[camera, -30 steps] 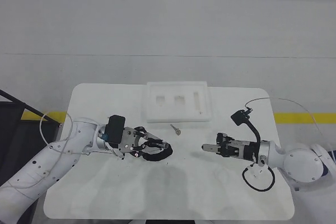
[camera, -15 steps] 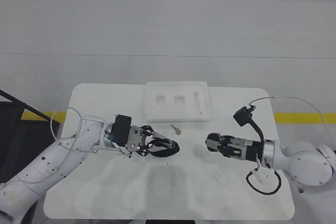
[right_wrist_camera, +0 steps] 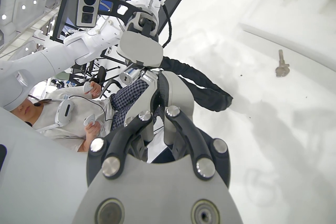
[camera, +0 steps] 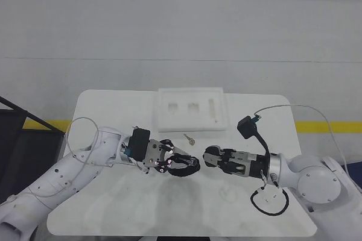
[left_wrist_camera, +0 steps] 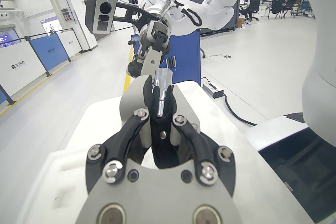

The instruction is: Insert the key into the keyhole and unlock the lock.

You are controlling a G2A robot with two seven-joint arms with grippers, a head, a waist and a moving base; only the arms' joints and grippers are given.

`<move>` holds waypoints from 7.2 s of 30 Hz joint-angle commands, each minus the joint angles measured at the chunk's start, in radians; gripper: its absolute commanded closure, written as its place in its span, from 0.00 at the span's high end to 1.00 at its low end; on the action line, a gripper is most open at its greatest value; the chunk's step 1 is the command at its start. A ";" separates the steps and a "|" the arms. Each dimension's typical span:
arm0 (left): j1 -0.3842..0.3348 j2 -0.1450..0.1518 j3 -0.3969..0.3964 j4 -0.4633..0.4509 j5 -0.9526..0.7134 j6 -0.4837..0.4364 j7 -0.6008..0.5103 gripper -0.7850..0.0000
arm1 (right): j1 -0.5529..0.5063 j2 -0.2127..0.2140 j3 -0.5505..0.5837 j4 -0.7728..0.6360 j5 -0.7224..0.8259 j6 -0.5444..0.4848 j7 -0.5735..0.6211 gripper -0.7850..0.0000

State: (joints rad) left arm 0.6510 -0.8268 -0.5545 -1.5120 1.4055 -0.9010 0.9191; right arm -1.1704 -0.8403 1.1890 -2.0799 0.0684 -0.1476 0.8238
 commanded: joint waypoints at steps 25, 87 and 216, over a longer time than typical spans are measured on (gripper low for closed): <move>-0.009 -0.040 0.013 0.027 0.021 -0.003 -0.003 0.00 | 0.054 -0.034 -0.067 -0.013 0.031 0.037 -0.010 0.00; 0.223 0.305 -0.371 -0.030 -0.131 -0.111 -0.111 0.00 | 0.369 -0.181 -0.443 0.552 -0.612 -0.300 -0.211 0.00; 0.236 0.298 -0.364 -0.049 -0.159 -0.103 -0.103 0.00 | 0.637 -0.447 -0.625 1.036 -1.575 -0.713 -0.598 0.28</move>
State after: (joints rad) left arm 0.8872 -0.5288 -0.9181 -1.5610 1.2464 -1.0043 0.8158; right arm -0.5339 -1.2867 0.5635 -1.0445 -1.5043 -0.8610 0.2270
